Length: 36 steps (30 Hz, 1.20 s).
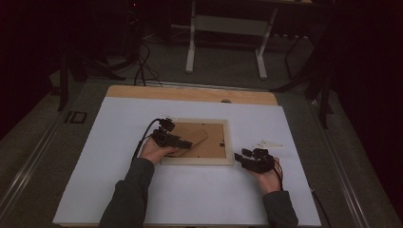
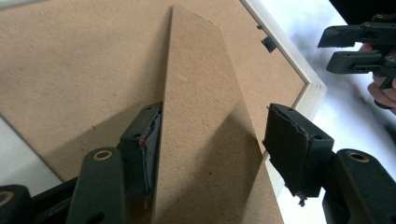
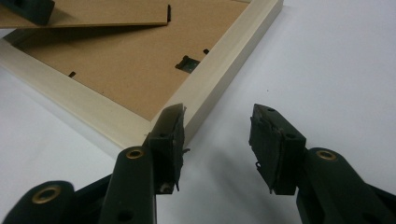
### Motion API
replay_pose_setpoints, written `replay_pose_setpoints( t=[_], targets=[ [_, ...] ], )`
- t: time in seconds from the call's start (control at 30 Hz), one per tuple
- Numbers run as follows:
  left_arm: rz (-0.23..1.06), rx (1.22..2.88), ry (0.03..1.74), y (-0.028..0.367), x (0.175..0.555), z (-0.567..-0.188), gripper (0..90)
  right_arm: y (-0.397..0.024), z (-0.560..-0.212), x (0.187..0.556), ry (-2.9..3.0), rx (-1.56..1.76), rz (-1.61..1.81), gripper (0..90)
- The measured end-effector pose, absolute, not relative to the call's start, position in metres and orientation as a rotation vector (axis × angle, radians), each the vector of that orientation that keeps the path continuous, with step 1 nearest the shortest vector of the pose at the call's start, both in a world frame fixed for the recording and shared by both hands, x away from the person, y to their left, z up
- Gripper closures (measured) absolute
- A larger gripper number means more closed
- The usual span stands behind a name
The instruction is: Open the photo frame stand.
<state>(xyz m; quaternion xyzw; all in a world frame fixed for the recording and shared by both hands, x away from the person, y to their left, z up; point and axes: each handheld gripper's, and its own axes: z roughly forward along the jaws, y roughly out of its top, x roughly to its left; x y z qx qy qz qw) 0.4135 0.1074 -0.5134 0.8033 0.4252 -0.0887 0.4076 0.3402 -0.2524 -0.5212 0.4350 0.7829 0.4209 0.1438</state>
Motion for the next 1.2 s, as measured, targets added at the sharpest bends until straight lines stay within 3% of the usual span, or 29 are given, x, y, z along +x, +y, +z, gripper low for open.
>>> replay_pose_setpoints(
  t=[1.2],
  targets=[
    [-0.147, 2.086, 1.037, 0.1024, 0.4083, -0.5136, 44.1, -0.2515, -0.5219, 0.3409, 2.260, 1.253, 1.217, 53.6]
  ],
)
